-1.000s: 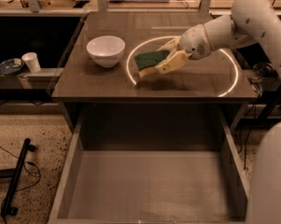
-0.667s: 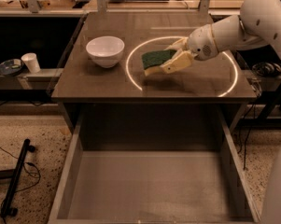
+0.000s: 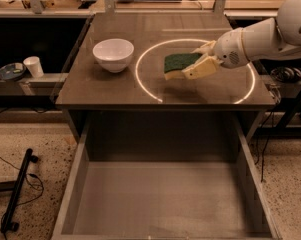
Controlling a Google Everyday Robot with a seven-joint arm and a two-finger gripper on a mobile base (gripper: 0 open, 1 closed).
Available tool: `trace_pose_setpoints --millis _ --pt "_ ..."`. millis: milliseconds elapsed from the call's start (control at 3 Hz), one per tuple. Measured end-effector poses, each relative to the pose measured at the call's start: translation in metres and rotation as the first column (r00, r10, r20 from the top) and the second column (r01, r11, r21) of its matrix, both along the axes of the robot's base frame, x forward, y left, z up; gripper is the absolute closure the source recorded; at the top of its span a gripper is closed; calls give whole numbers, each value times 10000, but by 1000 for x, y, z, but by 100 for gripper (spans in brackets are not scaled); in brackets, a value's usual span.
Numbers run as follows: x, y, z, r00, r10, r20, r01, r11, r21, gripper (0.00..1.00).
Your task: Place sponge into top drawer
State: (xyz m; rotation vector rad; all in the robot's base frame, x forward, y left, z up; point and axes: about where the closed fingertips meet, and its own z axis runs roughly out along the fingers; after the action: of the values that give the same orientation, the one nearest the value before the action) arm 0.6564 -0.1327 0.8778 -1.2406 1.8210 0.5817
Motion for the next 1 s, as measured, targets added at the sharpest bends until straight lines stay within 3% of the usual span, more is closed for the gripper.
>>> trace_pose_setpoints --millis 667,1000 --pt "-5 5 3 9998 161 153 -162 9999 57 100" --pt "-22 0 9 9997 3 262 -4 10000 30 100"
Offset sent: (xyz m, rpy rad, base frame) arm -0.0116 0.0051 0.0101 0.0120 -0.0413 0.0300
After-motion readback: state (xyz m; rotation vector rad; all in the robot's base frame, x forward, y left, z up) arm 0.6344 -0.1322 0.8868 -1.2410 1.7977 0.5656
